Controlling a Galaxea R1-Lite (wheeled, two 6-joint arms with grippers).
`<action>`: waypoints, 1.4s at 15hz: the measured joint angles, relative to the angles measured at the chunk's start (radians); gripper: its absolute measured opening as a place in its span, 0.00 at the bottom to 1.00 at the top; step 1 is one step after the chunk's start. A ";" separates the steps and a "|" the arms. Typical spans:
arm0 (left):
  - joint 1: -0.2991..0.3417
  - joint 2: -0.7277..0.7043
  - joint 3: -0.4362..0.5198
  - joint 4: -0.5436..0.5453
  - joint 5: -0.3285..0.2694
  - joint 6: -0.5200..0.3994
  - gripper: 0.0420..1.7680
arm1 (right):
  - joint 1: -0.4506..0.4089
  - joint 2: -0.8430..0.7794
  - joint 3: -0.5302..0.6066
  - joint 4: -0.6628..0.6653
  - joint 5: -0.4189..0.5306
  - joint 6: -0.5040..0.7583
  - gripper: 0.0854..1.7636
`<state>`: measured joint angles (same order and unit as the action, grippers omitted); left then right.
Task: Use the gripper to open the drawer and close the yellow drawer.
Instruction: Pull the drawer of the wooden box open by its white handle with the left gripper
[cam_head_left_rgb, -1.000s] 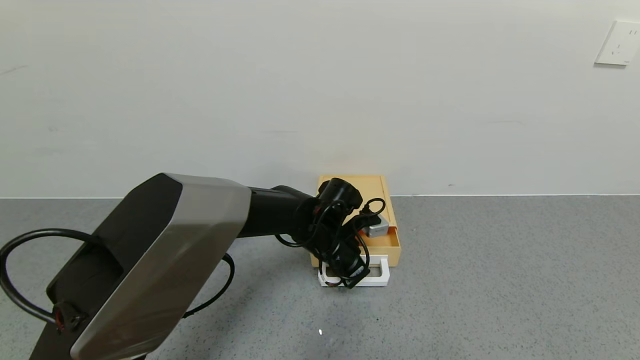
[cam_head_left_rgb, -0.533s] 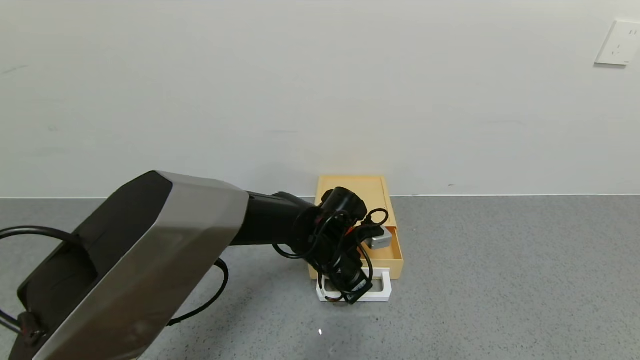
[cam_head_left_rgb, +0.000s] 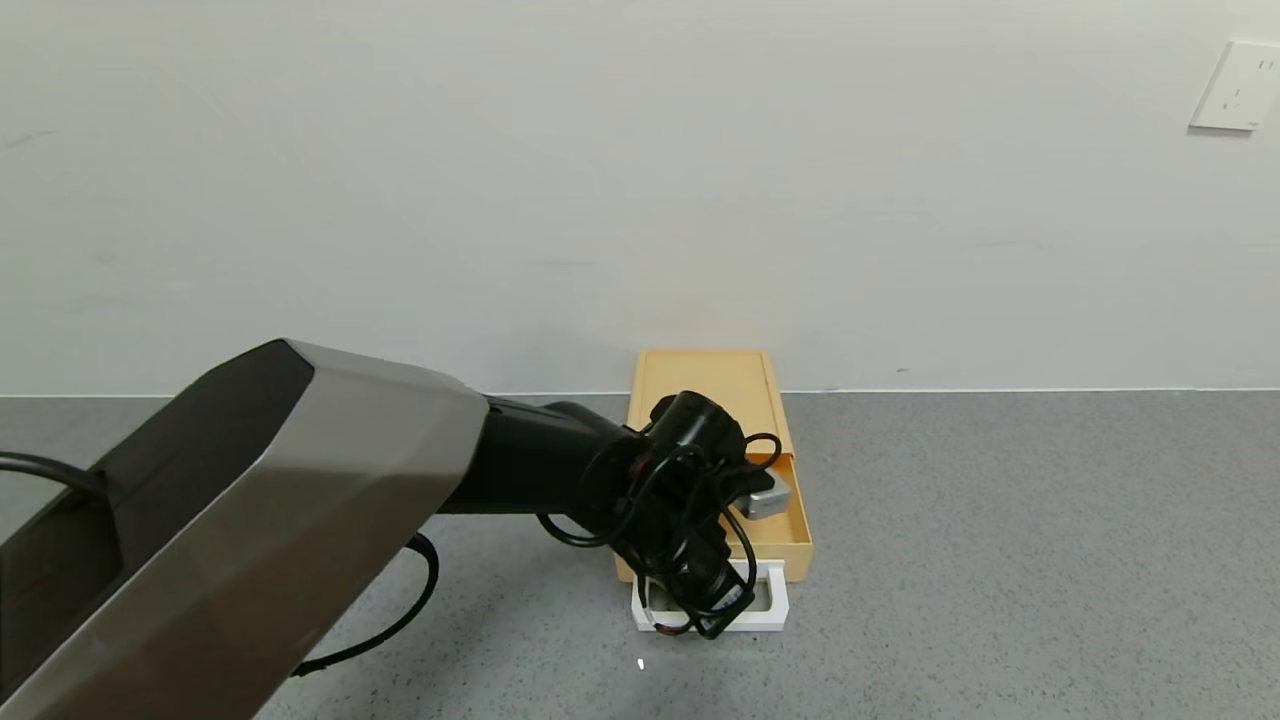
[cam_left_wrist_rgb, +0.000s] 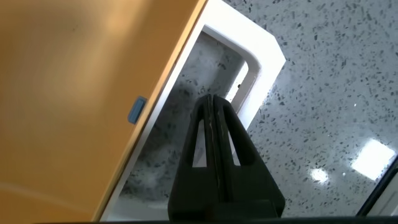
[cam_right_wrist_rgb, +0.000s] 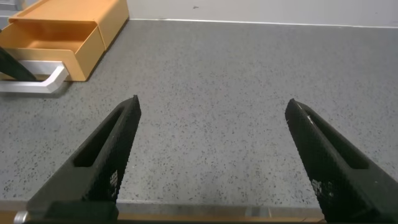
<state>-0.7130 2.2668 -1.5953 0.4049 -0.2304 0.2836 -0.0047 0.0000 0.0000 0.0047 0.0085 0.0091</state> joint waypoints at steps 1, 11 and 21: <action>-0.008 -0.007 0.024 -0.025 0.013 -0.015 0.04 | 0.000 0.000 0.000 0.000 0.000 0.000 0.97; -0.056 -0.064 0.130 -0.045 0.052 -0.094 0.04 | 0.000 0.000 0.000 0.000 0.000 0.000 0.97; -0.072 -0.163 0.153 -0.031 0.051 -0.155 0.04 | 0.000 0.000 0.000 0.000 0.000 0.000 0.97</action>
<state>-0.7847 2.1036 -1.4423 0.3743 -0.1794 0.1287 -0.0047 0.0000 0.0000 0.0047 0.0085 0.0089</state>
